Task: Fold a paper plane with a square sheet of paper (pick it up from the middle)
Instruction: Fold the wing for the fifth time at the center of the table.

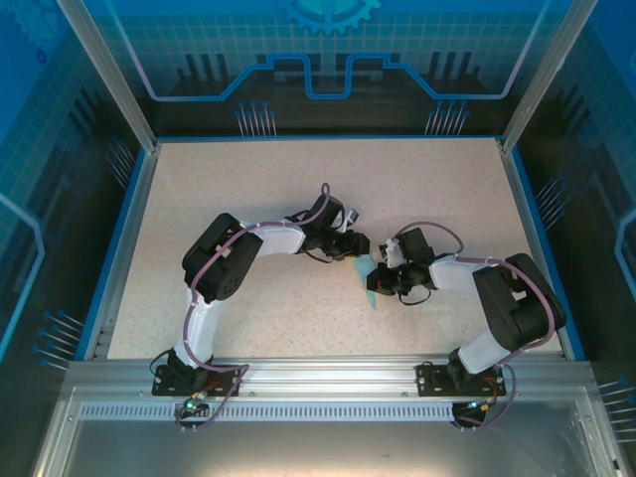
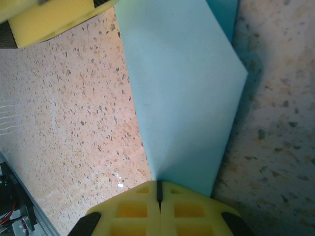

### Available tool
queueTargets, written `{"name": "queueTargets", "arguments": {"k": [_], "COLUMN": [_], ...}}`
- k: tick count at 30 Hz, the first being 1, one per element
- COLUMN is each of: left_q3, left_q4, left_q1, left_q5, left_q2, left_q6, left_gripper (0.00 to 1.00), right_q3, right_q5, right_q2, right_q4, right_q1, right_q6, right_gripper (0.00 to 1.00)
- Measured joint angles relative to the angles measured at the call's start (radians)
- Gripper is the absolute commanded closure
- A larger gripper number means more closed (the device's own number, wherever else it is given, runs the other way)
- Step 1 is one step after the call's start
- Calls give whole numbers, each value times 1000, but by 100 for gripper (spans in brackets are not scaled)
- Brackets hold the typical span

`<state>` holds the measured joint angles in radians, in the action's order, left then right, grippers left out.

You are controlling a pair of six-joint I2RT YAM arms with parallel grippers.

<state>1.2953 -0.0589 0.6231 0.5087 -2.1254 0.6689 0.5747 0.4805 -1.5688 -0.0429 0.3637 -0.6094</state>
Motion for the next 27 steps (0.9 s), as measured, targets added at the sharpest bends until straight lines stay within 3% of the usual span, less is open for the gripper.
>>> {"name": "queueTargets", "arguments": {"k": [21, 27], "left_q3": [100, 93], "left_q4": [111, 148], "left_q1": [-115, -116], "left_q5": [-31, -41], "left_q2": [-39, 25], "left_q6": [-74, -74], "left_gripper": [54, 55], "right_q3": [-2, 2], "right_q5": [-8, -8], "right_q2": [7, 7], "right_q4": [-7, -9], "right_q1": [10, 10], "right_q6": [2, 9], "right_gripper": [96, 96]}}
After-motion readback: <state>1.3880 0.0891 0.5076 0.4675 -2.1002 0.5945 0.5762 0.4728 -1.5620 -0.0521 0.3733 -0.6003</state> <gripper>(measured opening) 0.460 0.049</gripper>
